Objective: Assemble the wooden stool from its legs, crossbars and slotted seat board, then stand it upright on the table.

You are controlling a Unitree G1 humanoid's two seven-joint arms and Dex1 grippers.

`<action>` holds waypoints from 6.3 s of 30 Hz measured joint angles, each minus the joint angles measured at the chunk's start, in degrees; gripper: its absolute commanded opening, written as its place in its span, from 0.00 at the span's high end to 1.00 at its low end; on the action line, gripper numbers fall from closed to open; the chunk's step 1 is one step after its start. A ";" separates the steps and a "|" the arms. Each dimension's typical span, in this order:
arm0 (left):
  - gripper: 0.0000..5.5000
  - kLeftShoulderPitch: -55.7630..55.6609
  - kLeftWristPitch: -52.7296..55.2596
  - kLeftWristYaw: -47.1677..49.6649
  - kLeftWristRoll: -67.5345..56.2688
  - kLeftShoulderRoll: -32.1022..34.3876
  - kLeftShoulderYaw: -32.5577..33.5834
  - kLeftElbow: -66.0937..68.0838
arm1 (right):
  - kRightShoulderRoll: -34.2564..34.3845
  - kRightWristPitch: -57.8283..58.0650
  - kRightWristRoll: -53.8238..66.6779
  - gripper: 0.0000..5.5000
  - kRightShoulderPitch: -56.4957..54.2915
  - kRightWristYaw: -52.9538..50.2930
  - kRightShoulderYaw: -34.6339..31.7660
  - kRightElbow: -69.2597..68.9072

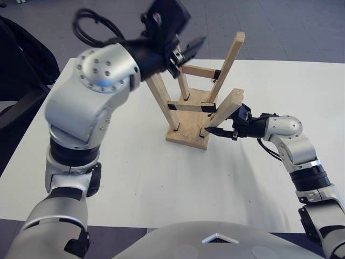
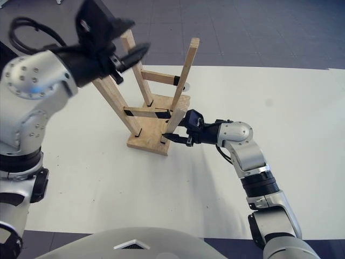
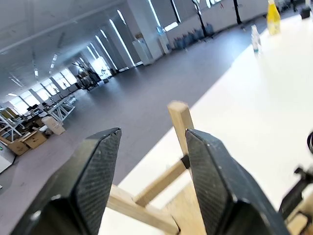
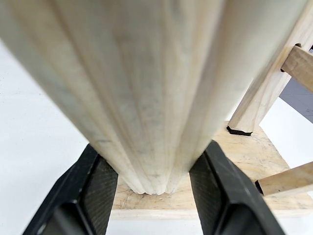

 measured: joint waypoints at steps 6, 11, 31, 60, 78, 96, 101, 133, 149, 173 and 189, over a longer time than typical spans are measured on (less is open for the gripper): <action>0.55 5.74 -3.47 -2.03 9.81 0.87 -11.68 3.33 | 0.09 0.25 0.00 0.63 0.06 -0.14 -0.04 -0.15; 0.55 6.25 -6.77 -2.70 16.89 1.15 -14.92 4.74 | 0.21 0.65 0.00 0.63 0.10 -0.34 -0.06 -0.28; 0.55 13.51 -8.68 -5.56 23.36 -0.20 -12.43 2.09 | 2.36 -7.56 3.62 0.63 1.98 2.21 -2.50 7.61; 0.55 9.16 -34.85 5.63 26.53 -9.94 12.22 -2.90 | -2.18 2.11 -0.94 0.63 1.10 -1.67 1.54 -3.50; 0.71 36.05 -37.93 -1.97 11.90 -12.00 29.45 19.34 | -3.05 3.73 -0.16 0.63 2.56 -2.79 1.15 -5.94; 0.71 44.43 -46.44 -6.88 21.55 -3.36 17.28 23.73 | -4.54 3.88 1.08 0.63 3.11 -1.91 1.00 -6.16; 0.71 45.03 -46.52 -5.30 23.20 -4.16 16.61 27.03 | -2.86 3.26 0.28 0.63 1.38 -3.13 1.75 -4.26; 0.71 41.19 -32.23 -6.07 25.90 -9.64 6.72 25.04 | -2.46 4.03 -9.21 0.51 -1.55 -5.50 1.60 11.28; 0.71 37.99 -26.23 -8.40 25.28 -11.41 4.37 23.94 | 9.58 5.57 -7.99 0.51 -17.22 -25.45 -12.28 31.86; 0.71 41.54 -26.11 -5.69 25.37 -11.85 5.83 21.22 | 8.83 47.17 36.72 0.70 -17.30 -43.38 -25.26 -28.65; 0.71 42.30 -25.48 -5.45 25.32 -11.93 5.88 20.23 | 11.88 32.53 41.96 0.70 -30.24 -43.71 -30.86 -26.03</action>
